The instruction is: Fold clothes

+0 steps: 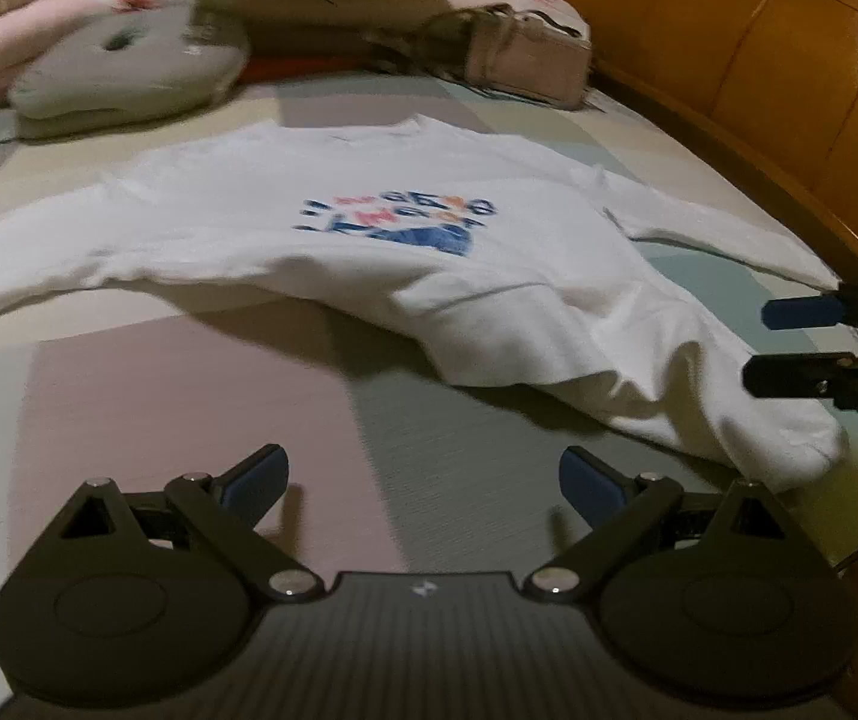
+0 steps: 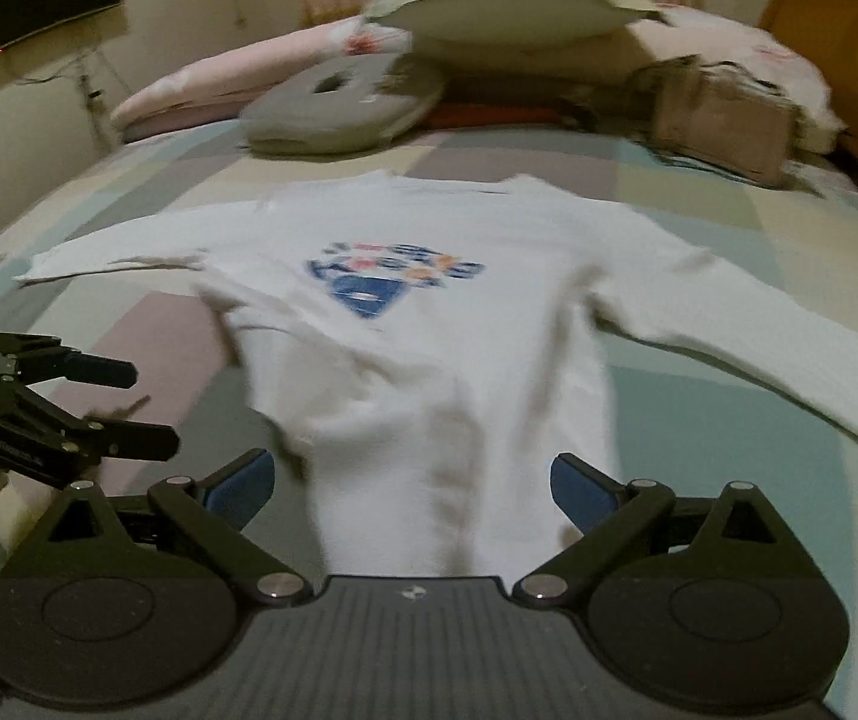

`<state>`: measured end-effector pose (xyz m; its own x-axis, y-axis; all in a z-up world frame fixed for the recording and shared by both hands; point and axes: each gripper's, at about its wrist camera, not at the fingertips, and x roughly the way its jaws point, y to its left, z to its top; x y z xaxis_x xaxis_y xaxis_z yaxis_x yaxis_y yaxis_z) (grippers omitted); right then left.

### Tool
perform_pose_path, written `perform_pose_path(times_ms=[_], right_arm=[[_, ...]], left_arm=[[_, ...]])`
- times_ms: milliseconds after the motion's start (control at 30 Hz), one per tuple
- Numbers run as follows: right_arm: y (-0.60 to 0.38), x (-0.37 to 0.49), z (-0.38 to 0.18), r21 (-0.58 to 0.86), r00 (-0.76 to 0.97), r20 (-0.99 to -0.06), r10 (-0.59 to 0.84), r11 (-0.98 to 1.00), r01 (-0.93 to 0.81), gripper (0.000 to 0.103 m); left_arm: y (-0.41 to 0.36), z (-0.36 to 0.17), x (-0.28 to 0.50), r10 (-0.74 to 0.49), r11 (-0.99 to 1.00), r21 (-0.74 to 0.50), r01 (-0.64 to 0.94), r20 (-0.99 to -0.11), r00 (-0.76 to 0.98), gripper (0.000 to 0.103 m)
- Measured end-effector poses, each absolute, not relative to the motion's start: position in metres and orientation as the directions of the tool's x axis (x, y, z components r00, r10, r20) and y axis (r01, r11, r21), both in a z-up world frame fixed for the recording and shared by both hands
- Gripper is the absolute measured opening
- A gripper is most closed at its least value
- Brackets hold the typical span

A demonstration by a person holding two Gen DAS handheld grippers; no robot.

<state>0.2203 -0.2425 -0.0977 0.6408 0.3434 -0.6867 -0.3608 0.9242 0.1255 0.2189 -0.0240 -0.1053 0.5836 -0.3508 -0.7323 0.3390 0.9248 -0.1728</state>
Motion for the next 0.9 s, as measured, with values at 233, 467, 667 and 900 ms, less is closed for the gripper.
perform_pose_path(times_ms=[233, 467, 667, 900], right_arm=[[-0.277, 0.212, -0.104, 0.156, 0.653, -0.698, 0.293, 0.953, -0.261, 0.102], [-0.272, 0.214, -0.117, 0.21, 0.635, -0.696, 0.334, 0.941, -0.264, 0.102], [-0.27, 0.214, -0.119, 0.206, 0.63, -0.701, 0.334, 0.941, -0.269, 0.102], [-0.269, 0.212, -0.119, 0.221, 0.631, -0.693, 0.348, 0.936, -0.273, 0.102]], left_arm=[[-0.041, -0.115, 0.244, -0.474, 0.874, -0.278, 0.4, -0.669, 0.572, 0.097], [-0.043, -0.132, 0.268, -0.608, 0.794, -0.418, 0.441, -0.553, 0.57, 0.1], [-0.042, -0.113, 0.255, -0.696, 0.718, -0.485, 0.498, -0.49, 0.525, 0.1], [-0.023, -0.112, 0.247, -0.719, 0.668, -0.613, 0.422, -0.387, 0.576, 0.098]])
